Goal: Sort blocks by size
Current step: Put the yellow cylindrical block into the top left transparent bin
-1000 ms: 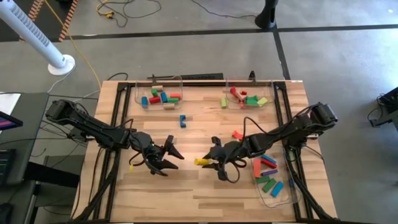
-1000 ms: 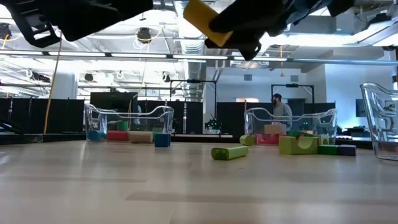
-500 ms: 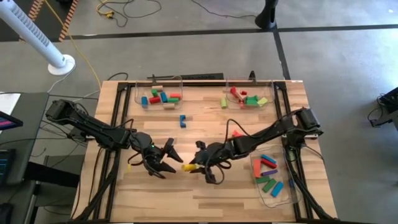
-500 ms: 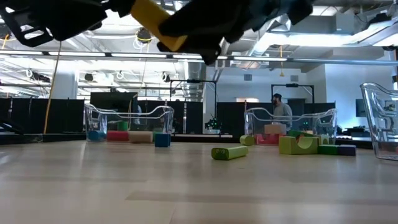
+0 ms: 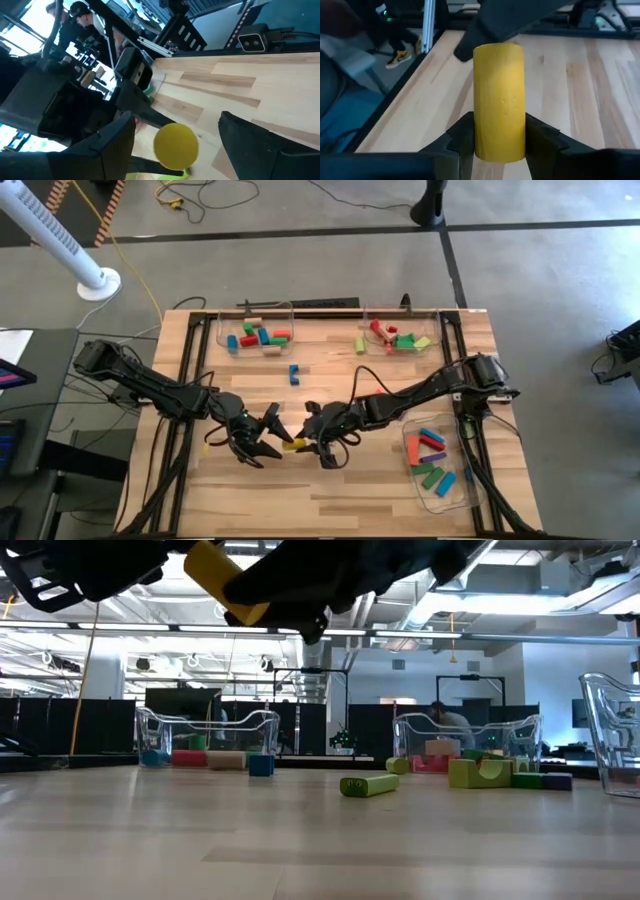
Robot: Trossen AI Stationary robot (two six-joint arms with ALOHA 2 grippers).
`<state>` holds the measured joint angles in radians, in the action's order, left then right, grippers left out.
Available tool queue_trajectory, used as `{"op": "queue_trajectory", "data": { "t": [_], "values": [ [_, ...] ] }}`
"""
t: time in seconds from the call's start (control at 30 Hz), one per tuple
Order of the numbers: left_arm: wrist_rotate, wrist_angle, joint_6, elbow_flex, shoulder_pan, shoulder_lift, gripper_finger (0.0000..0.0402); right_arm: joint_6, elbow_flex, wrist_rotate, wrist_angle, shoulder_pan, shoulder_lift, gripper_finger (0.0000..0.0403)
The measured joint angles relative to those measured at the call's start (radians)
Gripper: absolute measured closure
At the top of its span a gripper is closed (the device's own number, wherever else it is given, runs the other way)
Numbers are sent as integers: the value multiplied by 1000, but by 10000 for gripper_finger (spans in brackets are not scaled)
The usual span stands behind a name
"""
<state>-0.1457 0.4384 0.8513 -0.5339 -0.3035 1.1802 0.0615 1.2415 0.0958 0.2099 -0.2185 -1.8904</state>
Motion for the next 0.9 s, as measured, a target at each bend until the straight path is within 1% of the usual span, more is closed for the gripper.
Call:
{"op": "queue_trajectory", "data": {
  "t": [0.1,0.2,0.33,0.37,0.6,0.9],
  "values": [
    [0,3,-1,-1,0,26,127,-15,28,16,17,6,-22,243],
    [8,1,1,-22,0,84,127,-18,41,20,10,6,-30,243],
    [79,-2,11,-54,-11,160,134,-12,47,17,-19,6,-31,243],
    [94,-3,12,-60,-14,164,140,-11,47,17,-33,6,-31,243],
    [95,-2,26,-73,-35,159,188,-14,47,16,-41,-5,-31,243],
    [96,-34,22,-74,-45,136,219,-16,47,12,-49,-9,-31,243]
  ]
}}
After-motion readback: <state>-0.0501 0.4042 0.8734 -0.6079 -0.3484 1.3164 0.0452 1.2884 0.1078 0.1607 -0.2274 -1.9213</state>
